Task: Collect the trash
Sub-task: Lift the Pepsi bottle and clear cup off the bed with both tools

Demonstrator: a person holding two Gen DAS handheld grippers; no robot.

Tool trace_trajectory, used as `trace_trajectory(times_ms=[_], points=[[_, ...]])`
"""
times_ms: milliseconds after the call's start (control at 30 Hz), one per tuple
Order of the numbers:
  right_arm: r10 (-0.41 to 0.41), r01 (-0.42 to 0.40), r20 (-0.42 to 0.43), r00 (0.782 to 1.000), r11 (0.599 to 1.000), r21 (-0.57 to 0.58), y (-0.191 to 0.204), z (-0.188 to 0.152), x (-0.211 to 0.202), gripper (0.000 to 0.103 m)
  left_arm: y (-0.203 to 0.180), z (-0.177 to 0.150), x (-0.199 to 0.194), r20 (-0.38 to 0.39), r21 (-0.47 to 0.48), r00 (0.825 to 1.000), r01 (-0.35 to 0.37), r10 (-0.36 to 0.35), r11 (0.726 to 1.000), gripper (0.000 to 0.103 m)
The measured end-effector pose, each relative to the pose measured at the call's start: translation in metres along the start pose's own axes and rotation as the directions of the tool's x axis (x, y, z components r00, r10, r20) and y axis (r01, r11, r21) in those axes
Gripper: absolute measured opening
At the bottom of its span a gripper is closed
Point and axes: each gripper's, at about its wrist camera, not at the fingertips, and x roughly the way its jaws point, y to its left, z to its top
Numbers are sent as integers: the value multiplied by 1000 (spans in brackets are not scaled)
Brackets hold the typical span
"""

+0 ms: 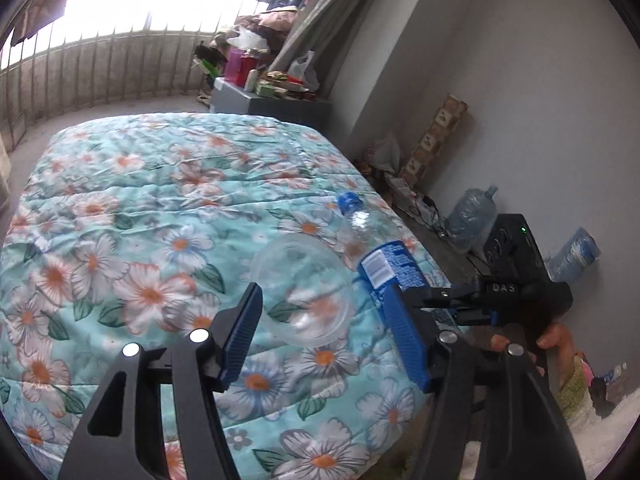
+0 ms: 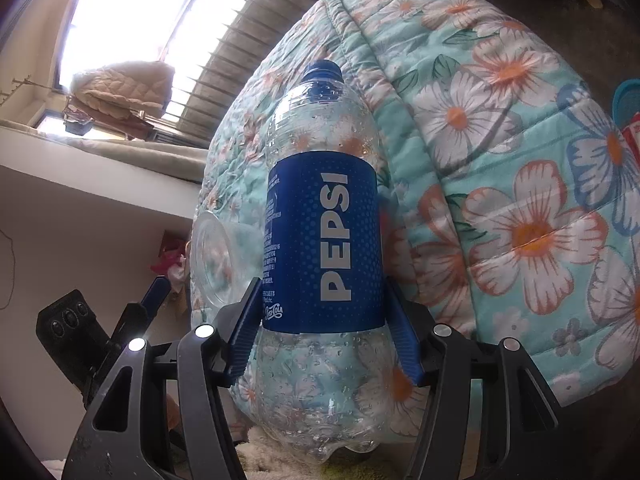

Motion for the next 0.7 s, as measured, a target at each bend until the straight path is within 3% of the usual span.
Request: trace_trajectory(times_ms=[67, 200, 367, 500, 700], points=[[1, -1, 1, 1000, 1000, 1, -1, 0, 0, 56, 14, 1, 8, -33, -74, 999, -19, 17, 997, 61], [0, 0, 3, 1000, 1000, 3, -1, -1, 0, 56, 36, -3, 32, -103, -230, 994, -2, -23, 973, 61], [-5, 5, 5, 1000, 1000, 7, 0, -1, 0, 56, 45, -3, 55, -137, -312, 990, -2, -42, 950, 57], [-3, 3, 4, 1000, 1000, 7, 0, -1, 0, 56, 36, -2, 60, -148, -265, 989, -30, -10, 964, 46], [-3, 3, 1, 1000, 1000, 7, 0, 0, 2, 57, 20, -4, 64, -144, -105, 982, -142, 126, 984, 19]])
